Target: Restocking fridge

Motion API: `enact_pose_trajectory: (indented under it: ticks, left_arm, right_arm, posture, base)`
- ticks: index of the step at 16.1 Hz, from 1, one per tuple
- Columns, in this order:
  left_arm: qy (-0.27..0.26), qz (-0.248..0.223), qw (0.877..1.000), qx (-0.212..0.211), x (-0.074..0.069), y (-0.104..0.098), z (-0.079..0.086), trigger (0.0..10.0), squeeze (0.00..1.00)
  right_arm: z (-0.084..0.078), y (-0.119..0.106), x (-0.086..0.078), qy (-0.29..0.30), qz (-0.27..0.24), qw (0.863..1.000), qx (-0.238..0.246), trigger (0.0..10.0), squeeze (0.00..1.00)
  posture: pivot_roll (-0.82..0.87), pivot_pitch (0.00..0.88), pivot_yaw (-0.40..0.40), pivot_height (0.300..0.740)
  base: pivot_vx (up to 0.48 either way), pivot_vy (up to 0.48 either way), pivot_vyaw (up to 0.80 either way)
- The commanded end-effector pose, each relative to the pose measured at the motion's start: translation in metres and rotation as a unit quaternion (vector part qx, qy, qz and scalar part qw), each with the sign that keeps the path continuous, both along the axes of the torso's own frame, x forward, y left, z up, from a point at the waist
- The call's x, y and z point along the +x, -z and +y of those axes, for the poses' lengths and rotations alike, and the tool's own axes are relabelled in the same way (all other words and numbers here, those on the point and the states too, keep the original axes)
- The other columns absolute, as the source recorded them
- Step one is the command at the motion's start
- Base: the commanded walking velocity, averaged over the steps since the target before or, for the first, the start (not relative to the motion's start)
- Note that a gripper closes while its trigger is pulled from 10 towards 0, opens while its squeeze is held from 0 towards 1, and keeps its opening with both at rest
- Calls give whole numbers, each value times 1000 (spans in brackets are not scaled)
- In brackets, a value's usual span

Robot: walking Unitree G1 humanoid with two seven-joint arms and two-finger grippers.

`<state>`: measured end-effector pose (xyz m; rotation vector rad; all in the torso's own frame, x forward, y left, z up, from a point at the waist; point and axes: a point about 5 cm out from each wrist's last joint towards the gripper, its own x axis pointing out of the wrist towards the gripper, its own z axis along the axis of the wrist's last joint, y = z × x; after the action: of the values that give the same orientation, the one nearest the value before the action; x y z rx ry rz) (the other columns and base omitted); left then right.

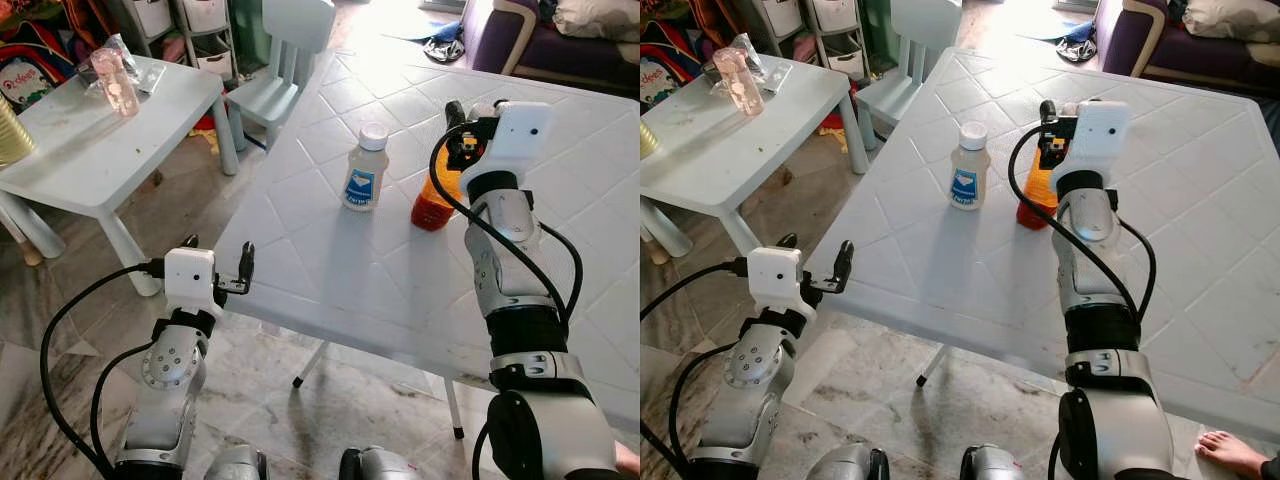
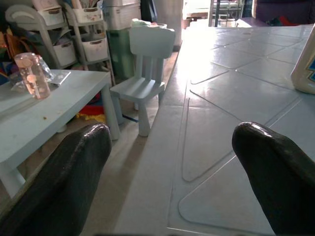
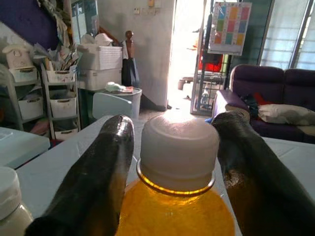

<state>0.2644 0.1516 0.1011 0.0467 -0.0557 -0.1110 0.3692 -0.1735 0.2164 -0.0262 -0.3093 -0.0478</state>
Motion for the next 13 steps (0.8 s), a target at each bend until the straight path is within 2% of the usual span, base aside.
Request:
enact_pose_trajectory:
  ticks: [1, 5, 11, 12, 13]
  left_arm:
    - [1, 7, 1000, 1, 0, 1, 1, 10000, 0]
    - [1, 9, 1000, 2, 0, 2, 1, 10000, 0]
    - [3, 14, 1000, 6, 1, 4, 1, 10000, 0]
    - [-2, 19, 1000, 10, 2, 6, 2, 10000, 0]
    - [-34, 33, 999, 19, 3, 10, 6, 10000, 0]
  right_arm:
    - [3, -8, 3, -8, -4, 1000, 8, 275, 0]
    - [5, -14, 3, -11, 2, 1000, 21, 39, 0]
    - [7, -11, 0, -14, 47, 997, 53, 0, 0]
    - [7, -11, -2, -3, 59, 997, 44, 0, 0]
    - [10, -5, -6, -6, 73, 996, 58, 0, 0]
  posture:
    - [106, 103, -20, 740]
    - [110, 97, -18, 740]
    - [110, 93, -20, 740]
    - [110, 93, -20, 740]
    - [106, 89, -27, 740]
  base:
    - [0, 0, 0]
    - [0, 0, 0]
    - [0, 0, 0]
    - [0, 0, 0]
    - [0, 0, 0]
